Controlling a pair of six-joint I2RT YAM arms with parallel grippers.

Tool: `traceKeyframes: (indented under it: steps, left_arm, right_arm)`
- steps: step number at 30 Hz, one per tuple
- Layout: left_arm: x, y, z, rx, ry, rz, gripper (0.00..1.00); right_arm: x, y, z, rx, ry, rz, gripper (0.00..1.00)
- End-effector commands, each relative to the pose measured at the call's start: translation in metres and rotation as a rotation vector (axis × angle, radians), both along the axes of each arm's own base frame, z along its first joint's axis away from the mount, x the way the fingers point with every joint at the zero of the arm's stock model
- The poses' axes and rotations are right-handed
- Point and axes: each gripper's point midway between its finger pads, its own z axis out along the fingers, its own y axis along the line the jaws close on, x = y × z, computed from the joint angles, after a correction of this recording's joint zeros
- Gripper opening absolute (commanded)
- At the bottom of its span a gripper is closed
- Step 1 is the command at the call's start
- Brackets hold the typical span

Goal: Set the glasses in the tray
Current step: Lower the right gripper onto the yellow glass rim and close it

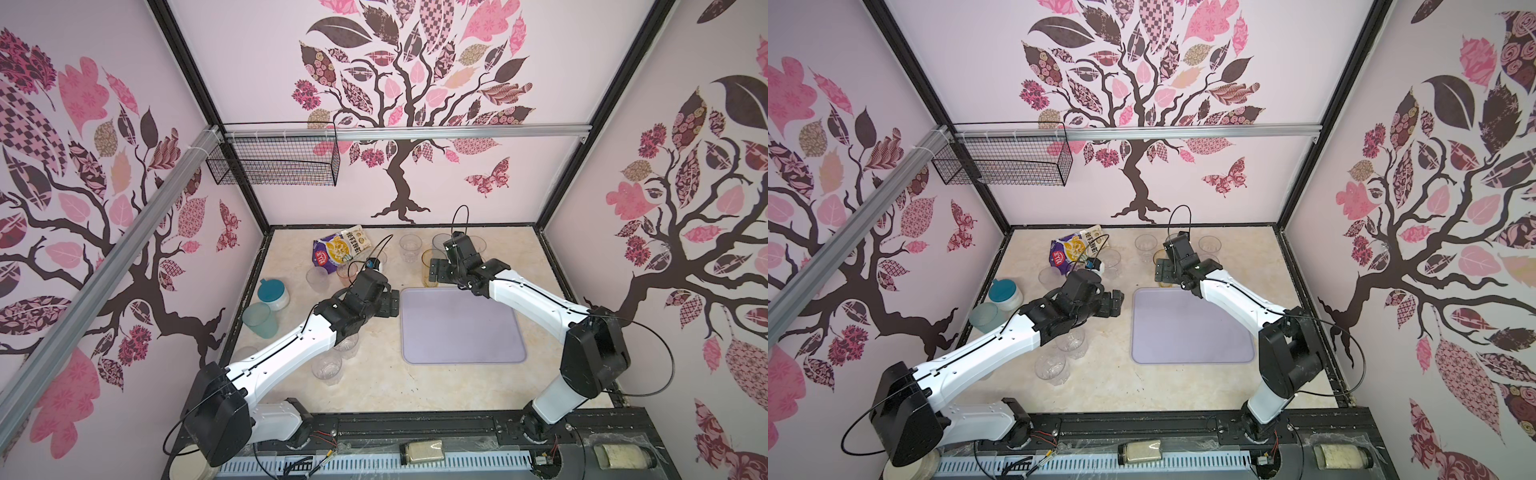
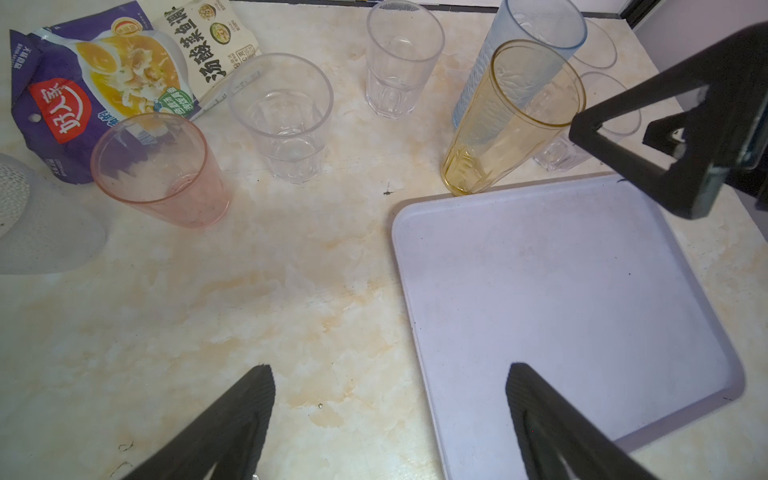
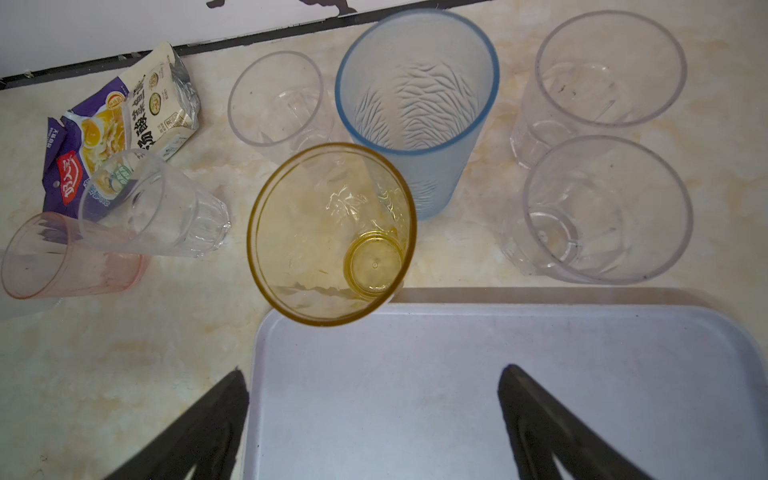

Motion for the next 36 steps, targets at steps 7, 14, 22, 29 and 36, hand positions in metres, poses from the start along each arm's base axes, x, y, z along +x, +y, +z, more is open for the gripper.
traceKeyframes:
  steps: [7, 14, 22, 29, 36]
  left_arm:
    - [0.0, 0.008, -0.002, 0.03, -0.036, 0.006, 0.9]
    - [0.0, 0.007, 0.0, 0.071, -0.045, -0.029, 0.86]
    - [0.0, 0.001, -0.005, 0.144, -0.027, -0.082, 0.82]
    - [-0.006, -0.014, -0.009, 0.056, -0.039, -0.14, 0.8]
    - [-0.006, -0.013, -0.005, 0.054, -0.055, -0.136, 0.79]
  right_arm:
    - [0.042, -0.009, -0.003, 0.029, 0.035, -0.07, 0.59]
    - [0.053, -0.007, -0.01, 0.001, 0.047, -0.076, 0.44]
    - [0.062, -0.008, -0.029, -0.056, 0.081, -0.074, 0.37]
    - [0.066, -0.007, -0.038, -0.075, 0.086, -0.068, 0.25]
    - [0.065, -0.009, -0.024, -0.085, 0.051, -0.052, 0.06]
